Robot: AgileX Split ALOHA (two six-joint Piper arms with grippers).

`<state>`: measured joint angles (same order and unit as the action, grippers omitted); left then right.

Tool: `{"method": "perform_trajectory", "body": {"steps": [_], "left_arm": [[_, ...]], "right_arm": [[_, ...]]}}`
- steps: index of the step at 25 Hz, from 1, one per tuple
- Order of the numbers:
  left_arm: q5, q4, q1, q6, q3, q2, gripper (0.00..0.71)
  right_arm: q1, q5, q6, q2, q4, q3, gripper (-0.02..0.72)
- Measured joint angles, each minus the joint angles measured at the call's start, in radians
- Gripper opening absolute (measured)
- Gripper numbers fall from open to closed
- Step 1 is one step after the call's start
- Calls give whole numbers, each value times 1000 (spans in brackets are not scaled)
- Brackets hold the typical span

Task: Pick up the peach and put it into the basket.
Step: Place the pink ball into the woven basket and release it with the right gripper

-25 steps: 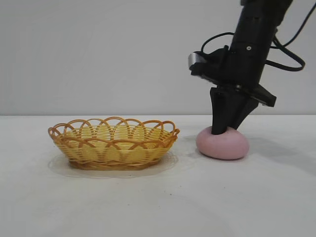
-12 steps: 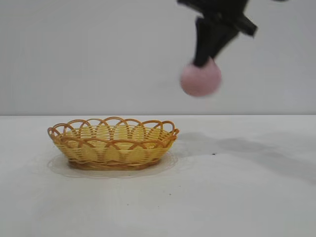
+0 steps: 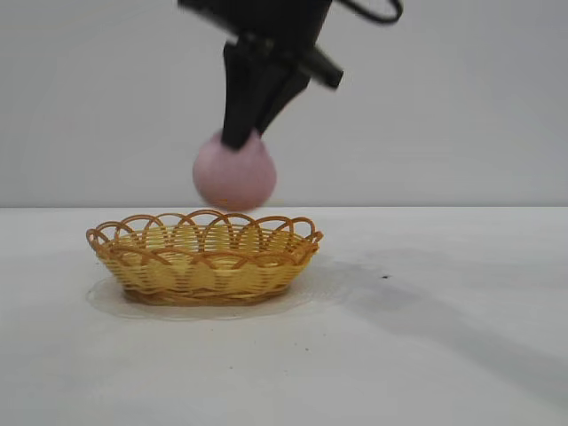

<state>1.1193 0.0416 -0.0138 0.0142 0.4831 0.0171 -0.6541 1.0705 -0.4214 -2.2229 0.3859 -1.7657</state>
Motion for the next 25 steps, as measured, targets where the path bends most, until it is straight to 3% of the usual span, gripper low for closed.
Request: {"method": "perform_trajectory", "body": {"steps": [1, 2, 6, 8, 13, 15, 20, 25], "left_arm": [[0, 0, 0, 0, 0, 0, 441], [0, 0, 0, 0, 0, 0, 441], [0, 0, 0, 0, 0, 0, 441], [0, 0, 0, 0, 0, 0, 441], [0, 0, 0, 0, 0, 0, 441], [0, 0, 0, 0, 0, 0, 441], [0, 0, 0, 0, 0, 0, 441], [0, 0, 0, 0, 0, 0, 441]], "right_arm": [[0, -2, 4, 1, 2, 0, 57], [0, -4, 11, -1, 2, 0, 57], [0, -11, 36, -1, 6, 0, 270], [0, -9, 45, 6, 6, 0, 340], [28, -40, 97, 102, -1, -2, 355], [65, -62, 132, 136, -45, -11, 355], [264, -59, 262, 150, -217, -11, 355], [479, -72, 338, 112, -254, -11, 355]]}}
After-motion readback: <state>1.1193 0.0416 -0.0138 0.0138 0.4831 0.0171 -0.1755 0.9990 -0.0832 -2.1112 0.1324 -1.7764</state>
